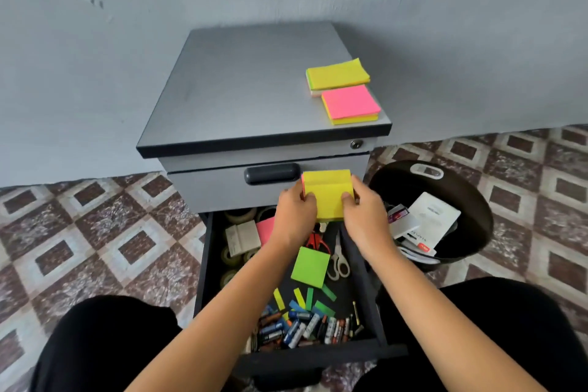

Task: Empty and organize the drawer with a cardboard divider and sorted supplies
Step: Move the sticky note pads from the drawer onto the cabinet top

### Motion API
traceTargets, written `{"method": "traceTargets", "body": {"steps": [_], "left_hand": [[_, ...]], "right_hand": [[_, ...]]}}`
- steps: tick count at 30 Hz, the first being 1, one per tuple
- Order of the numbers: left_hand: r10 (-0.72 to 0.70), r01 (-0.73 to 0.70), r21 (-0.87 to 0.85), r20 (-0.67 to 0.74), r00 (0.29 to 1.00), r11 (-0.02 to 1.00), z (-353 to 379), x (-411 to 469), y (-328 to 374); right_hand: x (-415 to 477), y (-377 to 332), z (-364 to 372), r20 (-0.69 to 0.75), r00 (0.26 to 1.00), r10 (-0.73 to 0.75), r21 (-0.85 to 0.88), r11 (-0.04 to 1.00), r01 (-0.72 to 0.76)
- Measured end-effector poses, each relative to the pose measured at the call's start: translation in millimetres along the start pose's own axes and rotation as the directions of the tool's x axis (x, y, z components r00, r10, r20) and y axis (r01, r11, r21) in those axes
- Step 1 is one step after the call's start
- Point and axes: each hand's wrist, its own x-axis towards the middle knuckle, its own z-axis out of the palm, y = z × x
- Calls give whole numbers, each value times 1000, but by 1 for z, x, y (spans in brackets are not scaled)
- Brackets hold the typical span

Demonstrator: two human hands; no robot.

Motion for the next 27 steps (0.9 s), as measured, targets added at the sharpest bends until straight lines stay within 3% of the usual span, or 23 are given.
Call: {"method": "traceTargets", "body": {"steps": [3, 6, 10, 13, 21, 24, 27], "left_hand": [[96, -96, -8, -21, 995, 995, -7, 12, 41], [116, -121, -127, -48, 992, 985, -8, 26, 78], [133, -139, -61, -88, 987, 988, -6, 56, 113], [117, -120, -30, -99, 988, 992, -5, 77, 127], [27, -3, 254, -92, 995, 967, -3, 97, 129], [-8, 26, 262, -69, 998, 965, -3, 100, 121], [31, -17, 218, -60, 998, 976, -5, 98, 114]], "right_hand": [[19, -27, -33, -72, 993, -94, 21, 995, 96], [44, -47, -55, -126, 981, -145, 13, 989, 148], [74, -68, -73, -201, 961, -191, -16, 981, 192], [94, -78, -79, -167, 965, -200, -105, 977, 184], [127, -75, -69, -21, 984, -178, -279, 946, 165], [130, -68, -65, -5, 984, -181, -303, 938, 170], [127, -64, -65, 2, 987, -163, -222, 962, 159]]}}
